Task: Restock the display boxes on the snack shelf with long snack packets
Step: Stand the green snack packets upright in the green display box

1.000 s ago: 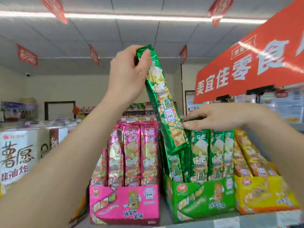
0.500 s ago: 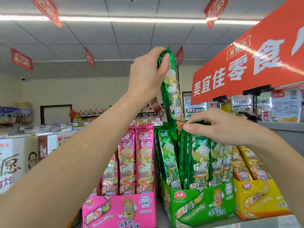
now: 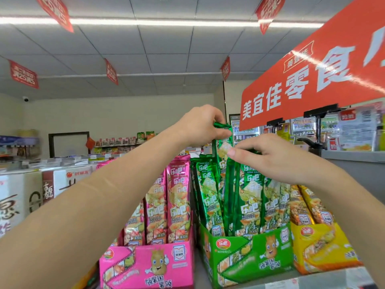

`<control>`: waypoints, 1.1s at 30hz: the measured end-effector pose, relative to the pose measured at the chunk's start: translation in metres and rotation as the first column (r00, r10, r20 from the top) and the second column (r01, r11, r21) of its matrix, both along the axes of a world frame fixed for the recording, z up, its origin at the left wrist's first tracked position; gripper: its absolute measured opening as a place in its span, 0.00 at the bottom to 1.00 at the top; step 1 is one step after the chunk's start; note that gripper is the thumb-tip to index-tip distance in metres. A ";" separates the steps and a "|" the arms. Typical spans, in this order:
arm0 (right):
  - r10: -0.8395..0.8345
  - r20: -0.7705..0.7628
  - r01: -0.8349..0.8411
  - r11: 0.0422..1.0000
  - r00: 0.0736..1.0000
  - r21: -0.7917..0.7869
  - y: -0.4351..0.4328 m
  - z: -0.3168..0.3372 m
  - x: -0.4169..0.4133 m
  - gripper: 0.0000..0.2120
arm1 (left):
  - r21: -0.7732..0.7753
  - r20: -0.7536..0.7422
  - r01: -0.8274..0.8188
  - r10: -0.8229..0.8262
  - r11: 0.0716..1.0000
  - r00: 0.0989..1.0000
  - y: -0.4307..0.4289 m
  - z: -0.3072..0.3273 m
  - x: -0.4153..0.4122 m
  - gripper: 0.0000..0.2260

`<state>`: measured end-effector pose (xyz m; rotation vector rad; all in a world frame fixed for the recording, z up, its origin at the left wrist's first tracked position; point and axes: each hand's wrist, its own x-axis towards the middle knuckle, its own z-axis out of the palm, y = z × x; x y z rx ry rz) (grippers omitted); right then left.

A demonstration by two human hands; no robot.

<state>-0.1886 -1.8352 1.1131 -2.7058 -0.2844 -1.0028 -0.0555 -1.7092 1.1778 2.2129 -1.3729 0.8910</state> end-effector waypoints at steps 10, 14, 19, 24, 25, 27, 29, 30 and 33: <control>-0.158 -0.036 0.157 0.987 0.987 -0.036 0.004 0.004 0.006 0.20 | 0.431 -0.118 0.003 0.053 0.902 0.992 -0.001 -0.003 -0.006 0.07; -0.232 -0.203 0.195 0.963 0.951 -0.187 0.006 0.014 0.010 0.22 | 0.497 -0.147 0.010 0.073 0.867 0.986 0.002 -0.002 -0.005 0.06; -0.296 -0.296 0.208 0.932 0.908 -0.296 0.006 0.021 0.012 0.34 | 0.441 -0.278 0.032 0.102 0.897 0.955 0.006 0.010 -0.002 0.13; -0.325 -0.300 0.223 0.917 0.897 -0.330 0.005 0.026 0.010 0.38 | 0.447 -0.149 -0.130 0.217 0.885 0.965 -0.008 0.001 0.013 0.13; -0.319 -0.309 0.214 0.919 0.896 -0.330 0.005 0.027 0.009 0.38 | 0.493 -0.112 -0.183 0.271 0.851 0.956 -0.011 -0.003 0.016 0.14; -0.314 -0.358 0.201 0.926 0.880 -0.320 0.004 0.028 0.006 0.40 | 0.530 -0.069 -0.240 0.323 0.814 0.944 -0.017 -0.010 0.022 0.15; -0.287 -0.415 0.192 0.947 0.863 -0.256 0.003 0.029 0.001 0.45 | 0.519 -0.071 -0.240 0.321 0.821 0.944 -0.018 -0.012 0.025 0.14; -0.264 -0.430 0.184 0.958 0.863 -0.219 0.001 0.029 -0.001 0.48 | 0.516 -0.081 -0.231 0.316 0.825 0.945 -0.018 -0.012 0.026 0.13; -0.224 -0.425 0.166 0.972 0.877 -0.168 -0.006 0.027 -0.003 0.49 | 0.499 -0.125 -0.185 0.282 0.847 0.951 -0.017 -0.010 0.024 0.10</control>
